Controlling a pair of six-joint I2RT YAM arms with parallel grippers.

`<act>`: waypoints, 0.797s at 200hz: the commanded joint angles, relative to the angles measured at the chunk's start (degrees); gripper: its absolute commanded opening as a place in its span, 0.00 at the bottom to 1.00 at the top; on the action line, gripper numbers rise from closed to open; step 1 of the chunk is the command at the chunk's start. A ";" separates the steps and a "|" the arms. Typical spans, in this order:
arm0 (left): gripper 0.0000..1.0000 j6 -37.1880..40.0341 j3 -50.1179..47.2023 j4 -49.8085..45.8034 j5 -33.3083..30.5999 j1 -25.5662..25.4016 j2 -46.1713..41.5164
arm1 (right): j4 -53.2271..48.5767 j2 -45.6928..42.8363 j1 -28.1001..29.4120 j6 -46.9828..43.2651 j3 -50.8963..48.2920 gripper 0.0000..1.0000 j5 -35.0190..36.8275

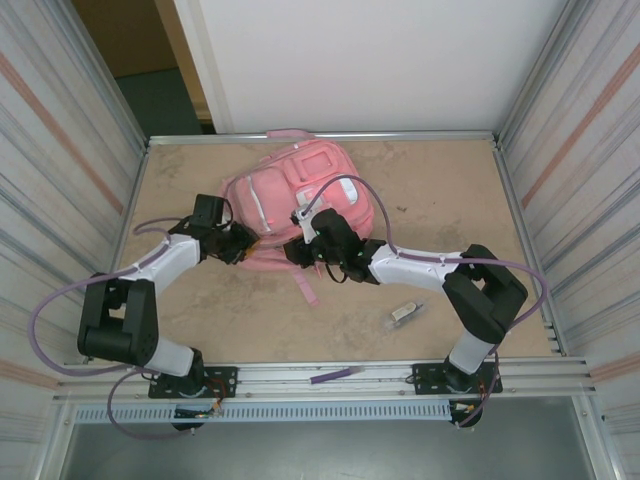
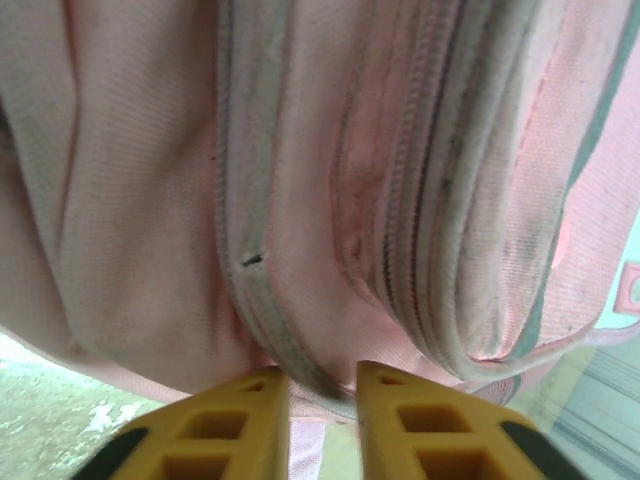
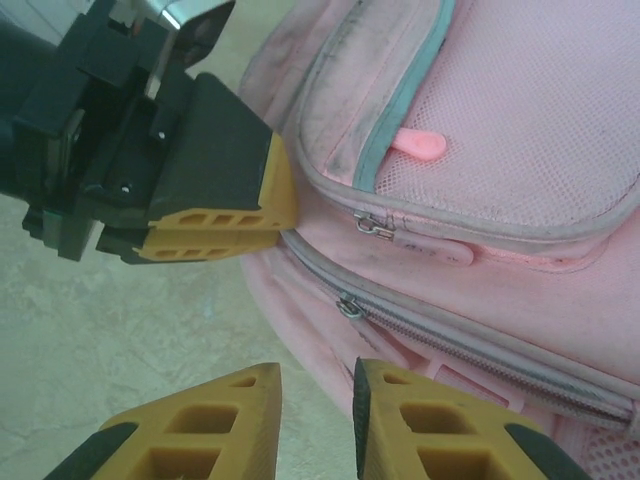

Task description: Pack the student bag

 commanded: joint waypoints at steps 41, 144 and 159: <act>0.00 2.59 1.94 -0.99 -4.54 -0.24 -4.61 | 1.96 0.77 0.10 1.41 -2.32 0.41 2.52; 0.41 -0.23 1.81 -4.18 -4.01 -1.18 -7.05 | -8.04 4.64 -5.81 -0.23 7.12 0.42 -10.65; 0.43 -0.18 1.29 -3.05 -7.11 -0.62 -6.88 | -7.27 4.33 -5.74 0.27 6.68 0.43 -10.09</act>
